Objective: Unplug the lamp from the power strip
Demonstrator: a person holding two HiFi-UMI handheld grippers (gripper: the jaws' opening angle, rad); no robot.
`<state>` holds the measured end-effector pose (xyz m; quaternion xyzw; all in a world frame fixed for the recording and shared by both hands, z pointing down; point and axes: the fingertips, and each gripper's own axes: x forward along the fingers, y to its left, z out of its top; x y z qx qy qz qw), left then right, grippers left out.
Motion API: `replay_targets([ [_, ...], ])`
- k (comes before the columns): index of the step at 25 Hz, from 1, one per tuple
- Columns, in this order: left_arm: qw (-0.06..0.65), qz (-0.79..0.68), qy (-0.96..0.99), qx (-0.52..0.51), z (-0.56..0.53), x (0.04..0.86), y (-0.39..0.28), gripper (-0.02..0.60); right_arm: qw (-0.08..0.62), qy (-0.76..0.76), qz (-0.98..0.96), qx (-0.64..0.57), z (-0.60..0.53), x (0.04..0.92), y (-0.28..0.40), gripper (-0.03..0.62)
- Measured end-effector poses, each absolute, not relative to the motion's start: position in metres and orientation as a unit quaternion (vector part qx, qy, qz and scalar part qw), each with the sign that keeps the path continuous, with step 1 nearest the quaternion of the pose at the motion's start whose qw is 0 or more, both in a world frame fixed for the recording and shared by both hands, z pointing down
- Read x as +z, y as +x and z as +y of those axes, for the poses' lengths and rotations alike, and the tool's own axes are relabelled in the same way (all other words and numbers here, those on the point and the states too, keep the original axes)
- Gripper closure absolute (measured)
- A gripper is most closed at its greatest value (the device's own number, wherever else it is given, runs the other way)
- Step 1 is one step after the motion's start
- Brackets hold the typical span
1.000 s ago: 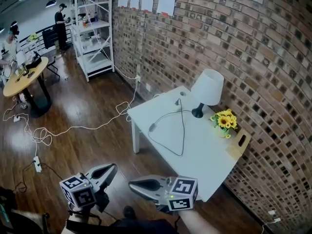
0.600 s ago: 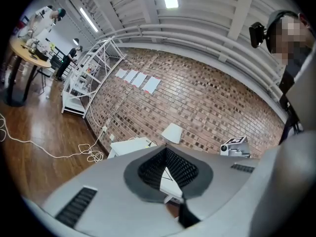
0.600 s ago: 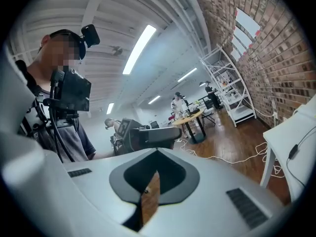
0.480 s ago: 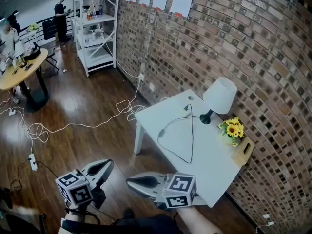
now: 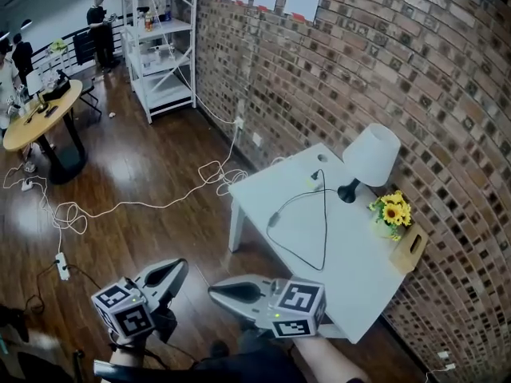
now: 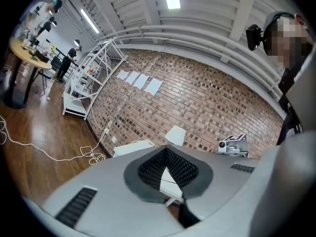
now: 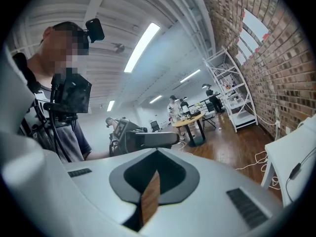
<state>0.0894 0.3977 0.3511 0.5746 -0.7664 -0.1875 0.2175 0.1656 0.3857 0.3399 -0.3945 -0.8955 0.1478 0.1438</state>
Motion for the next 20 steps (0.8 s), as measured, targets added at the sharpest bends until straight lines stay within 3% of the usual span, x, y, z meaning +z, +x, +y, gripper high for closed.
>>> replay_targets([
  [7, 0.237, -0.764, 0.561, -0.213, 0.367, 0.345, 0.084, 0.563, 0.14, -0.409, -0.893, 0.127, 0.355, 0.345, 0.145, 0.605],
  [20, 0.225, -0.784, 0.56, -0.146, 0.284, 0.358, 0.047, 0.563, 0.127, -0.429, -0.881, 0.153, 0.273, 0.347, 0.109, 0.605],
])
